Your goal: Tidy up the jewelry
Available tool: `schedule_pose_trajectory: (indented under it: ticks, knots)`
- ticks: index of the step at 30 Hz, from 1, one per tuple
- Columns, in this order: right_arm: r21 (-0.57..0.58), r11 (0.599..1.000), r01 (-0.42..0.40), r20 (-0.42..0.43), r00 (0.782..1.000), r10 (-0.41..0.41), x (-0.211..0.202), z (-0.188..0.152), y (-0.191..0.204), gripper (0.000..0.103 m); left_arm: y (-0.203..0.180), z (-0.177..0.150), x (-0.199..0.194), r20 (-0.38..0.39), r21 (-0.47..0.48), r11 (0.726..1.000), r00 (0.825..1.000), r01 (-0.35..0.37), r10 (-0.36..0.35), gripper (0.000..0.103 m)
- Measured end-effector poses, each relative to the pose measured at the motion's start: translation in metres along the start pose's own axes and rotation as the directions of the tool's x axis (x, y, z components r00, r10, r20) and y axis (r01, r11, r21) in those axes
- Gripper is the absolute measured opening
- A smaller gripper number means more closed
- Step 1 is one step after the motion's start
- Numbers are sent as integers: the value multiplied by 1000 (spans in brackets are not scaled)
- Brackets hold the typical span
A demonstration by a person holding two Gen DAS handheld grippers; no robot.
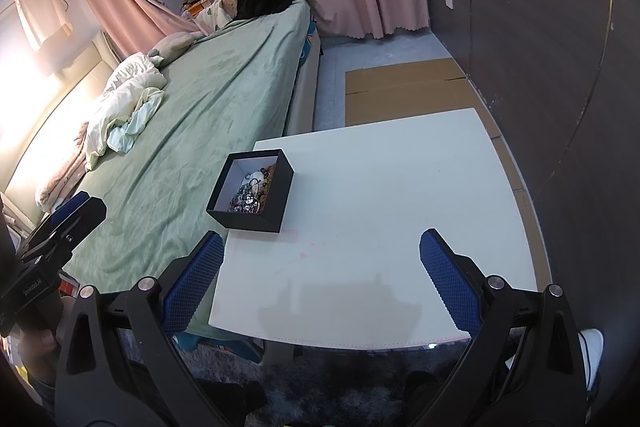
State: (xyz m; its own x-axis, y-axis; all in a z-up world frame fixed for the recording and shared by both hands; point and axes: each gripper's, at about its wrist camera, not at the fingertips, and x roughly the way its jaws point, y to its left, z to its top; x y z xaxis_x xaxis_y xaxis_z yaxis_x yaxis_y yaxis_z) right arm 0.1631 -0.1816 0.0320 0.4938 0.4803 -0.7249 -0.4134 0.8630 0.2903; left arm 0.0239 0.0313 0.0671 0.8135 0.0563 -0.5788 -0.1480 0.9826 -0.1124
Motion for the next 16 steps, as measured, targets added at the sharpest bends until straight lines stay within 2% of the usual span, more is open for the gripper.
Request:
schedule_pose_trajectory:
  ticks: [16]
  knots:
    - [0,1000,2,-4,1000,-2,1,-4,-3,98,2,-3,4,-22,-30,1000,1000,10,-11,95]
